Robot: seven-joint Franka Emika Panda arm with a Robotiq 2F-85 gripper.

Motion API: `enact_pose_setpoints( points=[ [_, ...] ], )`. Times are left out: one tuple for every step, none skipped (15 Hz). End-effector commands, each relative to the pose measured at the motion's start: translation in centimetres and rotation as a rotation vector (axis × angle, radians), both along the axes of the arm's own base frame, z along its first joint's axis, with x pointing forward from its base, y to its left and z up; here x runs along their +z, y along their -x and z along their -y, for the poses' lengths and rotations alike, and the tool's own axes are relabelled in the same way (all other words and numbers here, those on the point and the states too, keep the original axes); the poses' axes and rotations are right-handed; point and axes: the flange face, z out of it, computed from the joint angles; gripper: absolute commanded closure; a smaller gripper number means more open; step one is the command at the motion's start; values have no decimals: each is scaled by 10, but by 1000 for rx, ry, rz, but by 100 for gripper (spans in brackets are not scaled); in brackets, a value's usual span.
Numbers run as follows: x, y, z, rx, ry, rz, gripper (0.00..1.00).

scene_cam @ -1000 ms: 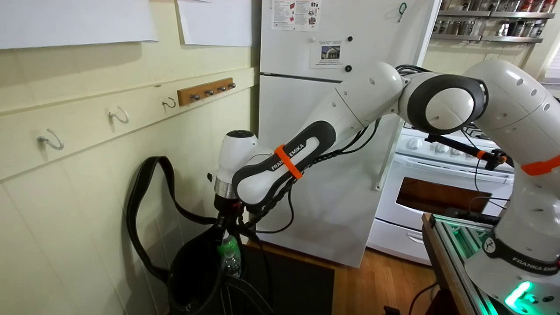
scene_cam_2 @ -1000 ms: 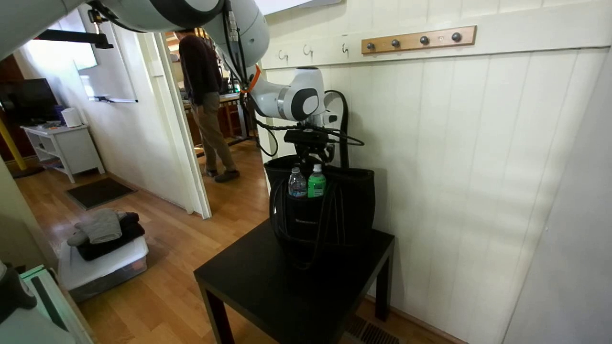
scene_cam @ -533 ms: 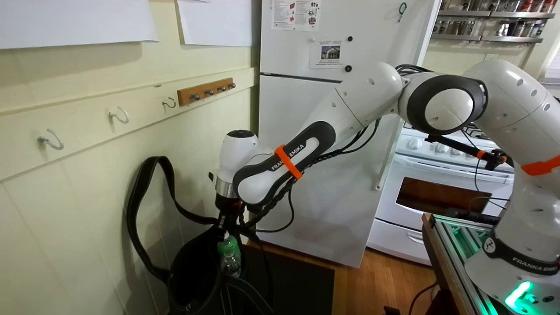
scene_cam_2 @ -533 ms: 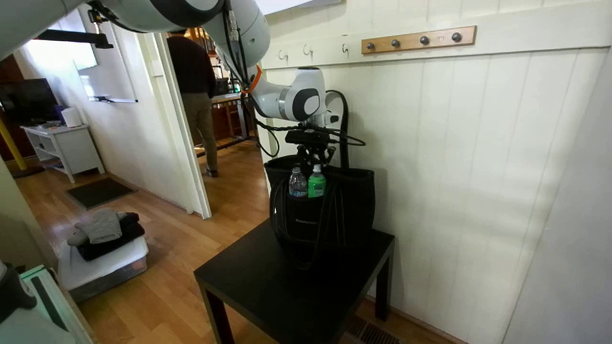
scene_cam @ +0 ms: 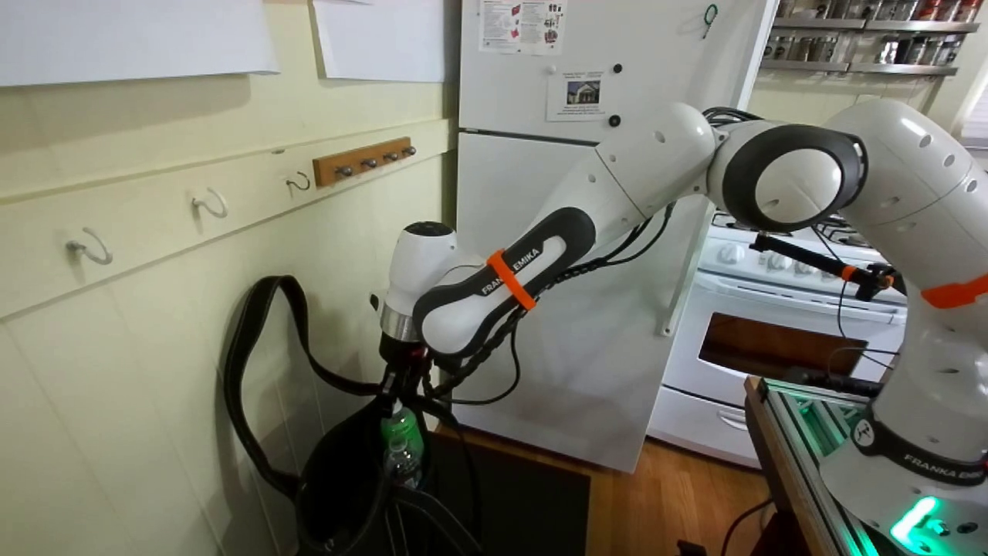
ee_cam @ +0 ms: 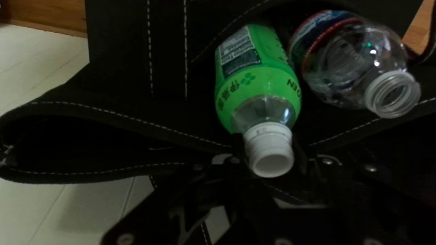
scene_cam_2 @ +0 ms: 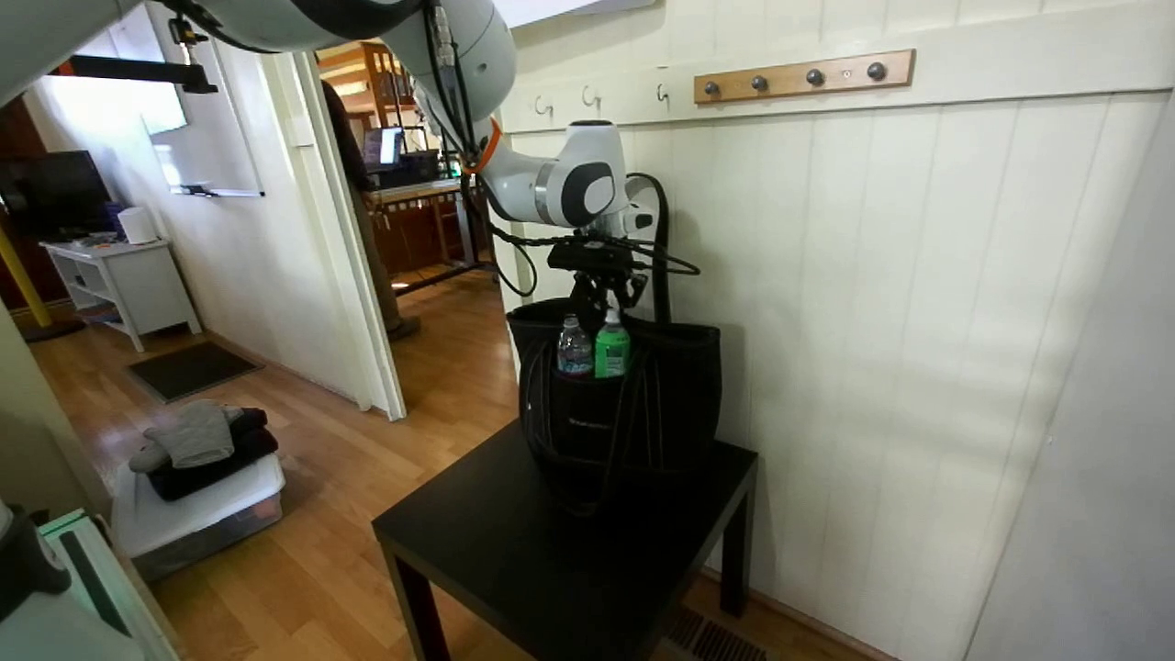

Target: Move the green bottle to the left

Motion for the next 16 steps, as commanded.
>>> enact_pose_setpoints(
  points=[
    [30,17,7,-45,26,40,88],
    [39,20,9,-55,29,51,88],
    [47,24,11,-65,34,59,88],
    [55,27,12,-74,37,68,88],
    [63,31,14,-84,41,70,88],
    [70,34,16,-92,44,73,88],
    [76,37,17,-101,52,78,88],
    [81,40,18,-111,59,77,88],
    [85,42,20,-120,67,77,88],
    [89,45,21,-129,78,79,88],
    [93,47,22,-136,86,80,88],
    [97,51,23,-147,96,85,88],
    [104,54,25,-154,104,93,88],
    [110,57,27,-161,115,102,88],
    [116,60,29,-168,126,108,88],
    [122,62,30,-177,134,113,88]
  ],
)
